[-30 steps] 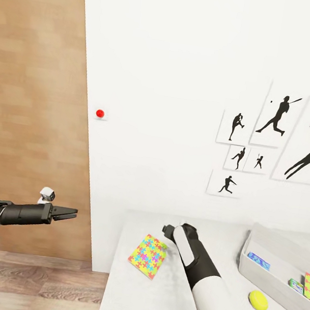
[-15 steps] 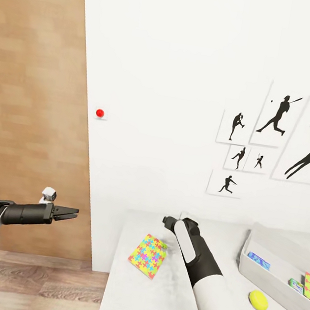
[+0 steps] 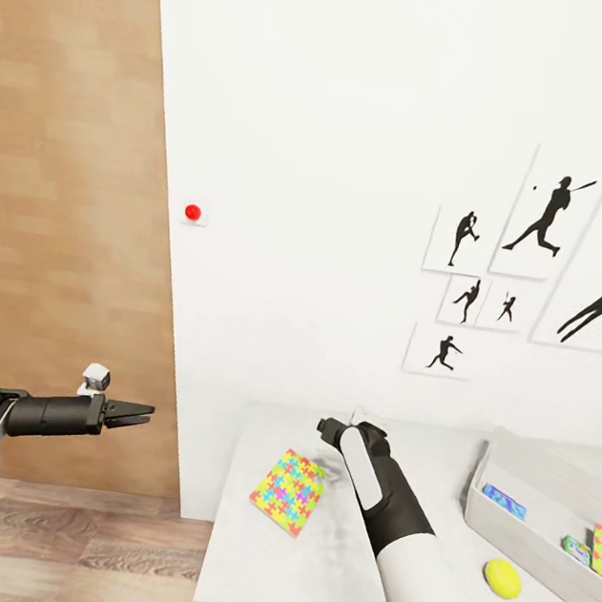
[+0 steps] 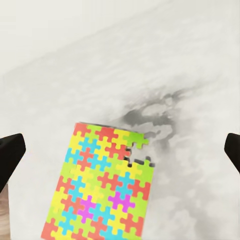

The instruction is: Put all the toys in the child's room - the three board games (two on the bed and one on the table), the two jigsaw puzzles on the table, and the tennis ball on the table - inside the toy box on the table in the child's room.

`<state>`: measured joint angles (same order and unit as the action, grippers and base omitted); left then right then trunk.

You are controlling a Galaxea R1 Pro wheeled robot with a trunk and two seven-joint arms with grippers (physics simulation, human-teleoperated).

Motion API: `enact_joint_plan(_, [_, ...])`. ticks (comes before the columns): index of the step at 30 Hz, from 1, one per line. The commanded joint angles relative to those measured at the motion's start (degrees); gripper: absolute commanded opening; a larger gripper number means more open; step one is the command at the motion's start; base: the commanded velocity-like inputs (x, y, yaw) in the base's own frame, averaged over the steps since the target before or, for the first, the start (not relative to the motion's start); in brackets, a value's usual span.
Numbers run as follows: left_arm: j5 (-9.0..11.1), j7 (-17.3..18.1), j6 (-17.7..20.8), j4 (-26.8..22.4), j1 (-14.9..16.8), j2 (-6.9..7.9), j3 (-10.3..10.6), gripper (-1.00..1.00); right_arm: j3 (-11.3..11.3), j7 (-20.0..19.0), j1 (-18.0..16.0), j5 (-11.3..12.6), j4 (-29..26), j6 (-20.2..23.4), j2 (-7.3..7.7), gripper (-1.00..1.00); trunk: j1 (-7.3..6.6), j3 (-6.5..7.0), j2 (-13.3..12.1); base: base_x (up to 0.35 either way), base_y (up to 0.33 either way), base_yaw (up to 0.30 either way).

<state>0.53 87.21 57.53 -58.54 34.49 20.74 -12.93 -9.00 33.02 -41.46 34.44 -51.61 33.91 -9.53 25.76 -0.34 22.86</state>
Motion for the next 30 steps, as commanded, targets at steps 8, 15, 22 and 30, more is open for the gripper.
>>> enact_joint_plan(8, [-0.1, 0.2, 0.6, 0.0, 0.0, -0.29, 0.1, 1.0, -0.1, 0.5, 0.0, 0.7, -0.1, 0.2, 0.43, 1.0, 0.02, -0.78, 0.1, 0.0, 0.0, 0.0])
enact_joint_plan(15, [-0.2, 0.2, -0.3, 0.0, 0.1, -0.82, 0.1, 1.0, -0.1, 0.5, 0.0, 0.8, 0.0, 0.3, 0.55, 1.0, 0.02, -1.44, 0.1, 0.0, 0.0, 0.0])
enact_joint_plan(22, [-0.2, 0.2, -0.5, 0.0, 0.0, -0.81, 0.2, 1.0, -0.1, 0.5, 0.0, 0.8, 0.1, 0.2, 0.57, 1.0, 0.02, -2.09, 0.1, 0.0, 0.0, 0.0])
enact_joint_plan(30, [-0.2, 0.2, -0.4, -0.1, 0.0, -0.67, 0.1, 1.0, -0.1, 0.5, 0.0, 0.8, 0.1, 0.2, 0.38, 1.0, 0.02, -2.83, 0.1, 0.0, 0.0, 0.0])
